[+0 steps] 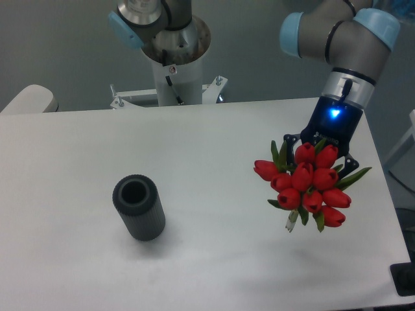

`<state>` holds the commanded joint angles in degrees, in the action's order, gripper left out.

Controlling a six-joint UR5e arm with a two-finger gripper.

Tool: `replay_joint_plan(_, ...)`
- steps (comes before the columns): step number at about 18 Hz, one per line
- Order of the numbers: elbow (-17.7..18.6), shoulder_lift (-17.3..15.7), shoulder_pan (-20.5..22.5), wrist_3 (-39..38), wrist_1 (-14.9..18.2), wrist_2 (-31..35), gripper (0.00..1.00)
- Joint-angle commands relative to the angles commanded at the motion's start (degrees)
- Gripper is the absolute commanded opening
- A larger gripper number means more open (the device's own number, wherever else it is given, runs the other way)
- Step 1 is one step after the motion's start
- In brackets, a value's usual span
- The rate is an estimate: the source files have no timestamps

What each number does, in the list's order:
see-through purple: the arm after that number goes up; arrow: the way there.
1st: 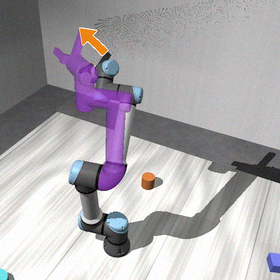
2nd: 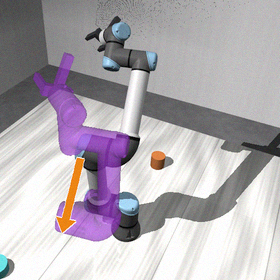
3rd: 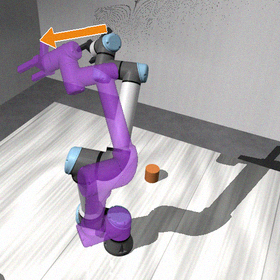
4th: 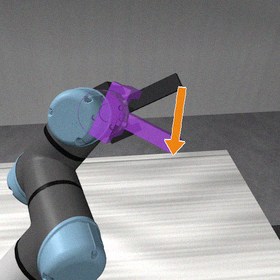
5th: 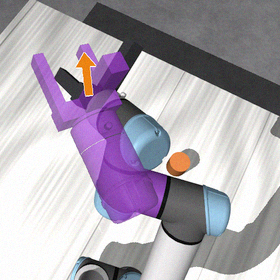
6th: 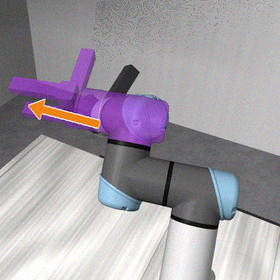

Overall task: Place the flowers on the table
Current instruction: 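Move the gripper holding the red tulips toward the table center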

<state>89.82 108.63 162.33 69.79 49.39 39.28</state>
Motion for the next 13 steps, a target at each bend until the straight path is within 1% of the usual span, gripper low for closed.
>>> replay_joint_plan(3,0.53,-0.53,-0.09,0.35,0.0,0.62,0.31)
replay_joint_plan(6,0.44,-0.7,-0.26,0.44,0.0,3.69,0.31)
replay_joint_plan(9,0.35,-1.14,-0.35,0.35,0.0,5.18,0.31)
replay_joint_plan(11,0.09,-1.23,-1.05,0.35,0.0,7.64,0.31)
replay_joint_plan(13,-0.35,-1.23,-2.8,0.35,0.0,12.11,0.31)
